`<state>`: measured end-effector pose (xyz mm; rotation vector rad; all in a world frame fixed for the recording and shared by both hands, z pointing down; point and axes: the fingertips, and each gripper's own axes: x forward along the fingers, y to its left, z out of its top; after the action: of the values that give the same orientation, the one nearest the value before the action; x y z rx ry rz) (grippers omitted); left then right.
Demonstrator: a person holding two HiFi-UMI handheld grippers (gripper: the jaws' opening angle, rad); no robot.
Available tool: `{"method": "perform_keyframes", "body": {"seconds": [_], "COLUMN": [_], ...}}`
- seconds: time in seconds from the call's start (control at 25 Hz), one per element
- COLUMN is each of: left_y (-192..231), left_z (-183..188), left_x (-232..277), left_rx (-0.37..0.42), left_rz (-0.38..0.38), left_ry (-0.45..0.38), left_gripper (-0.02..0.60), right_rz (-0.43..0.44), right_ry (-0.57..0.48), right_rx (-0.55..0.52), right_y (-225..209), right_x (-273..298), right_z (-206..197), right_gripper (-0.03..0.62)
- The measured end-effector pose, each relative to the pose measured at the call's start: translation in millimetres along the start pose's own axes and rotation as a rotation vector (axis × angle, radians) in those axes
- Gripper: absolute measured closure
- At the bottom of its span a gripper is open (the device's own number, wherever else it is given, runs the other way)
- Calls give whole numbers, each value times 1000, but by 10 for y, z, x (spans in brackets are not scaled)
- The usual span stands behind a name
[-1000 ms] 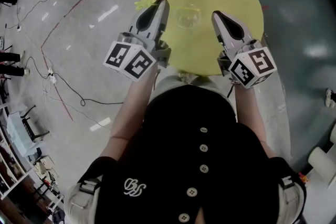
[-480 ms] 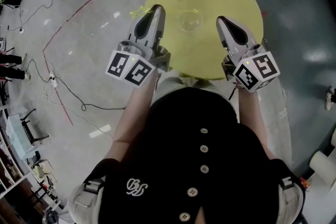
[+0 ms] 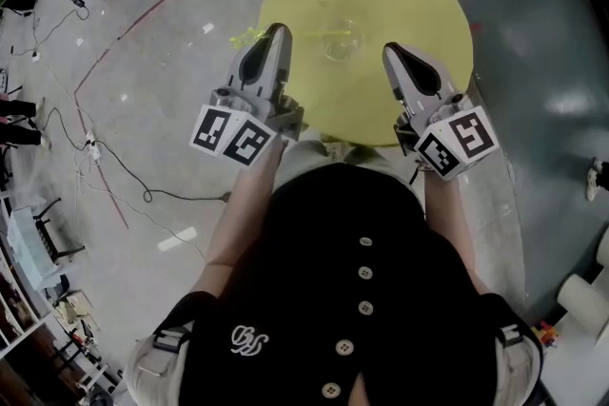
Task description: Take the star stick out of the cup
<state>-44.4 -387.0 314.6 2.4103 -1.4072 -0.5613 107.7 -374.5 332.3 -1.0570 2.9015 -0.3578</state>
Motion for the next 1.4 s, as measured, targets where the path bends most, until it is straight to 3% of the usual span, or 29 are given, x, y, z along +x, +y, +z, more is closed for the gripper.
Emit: {"method": "perform_keyframes", "body": {"seconds": [0.4, 1.4], "left_y": [-4, 61], "left_z": [-27, -165], "left_x": [-72, -141], "left_rx": [27, 6], "left_rz": [-6, -6], "left_ry": [24, 56], "left_gripper": [558, 558], "right_rz": [-30, -18], "right_ry": [11, 24], "right_rx": [-1, -40], "right_y": [70, 269], "right_x": [3, 89], "right_z": [-118, -227], "right_gripper": [591, 591]}}
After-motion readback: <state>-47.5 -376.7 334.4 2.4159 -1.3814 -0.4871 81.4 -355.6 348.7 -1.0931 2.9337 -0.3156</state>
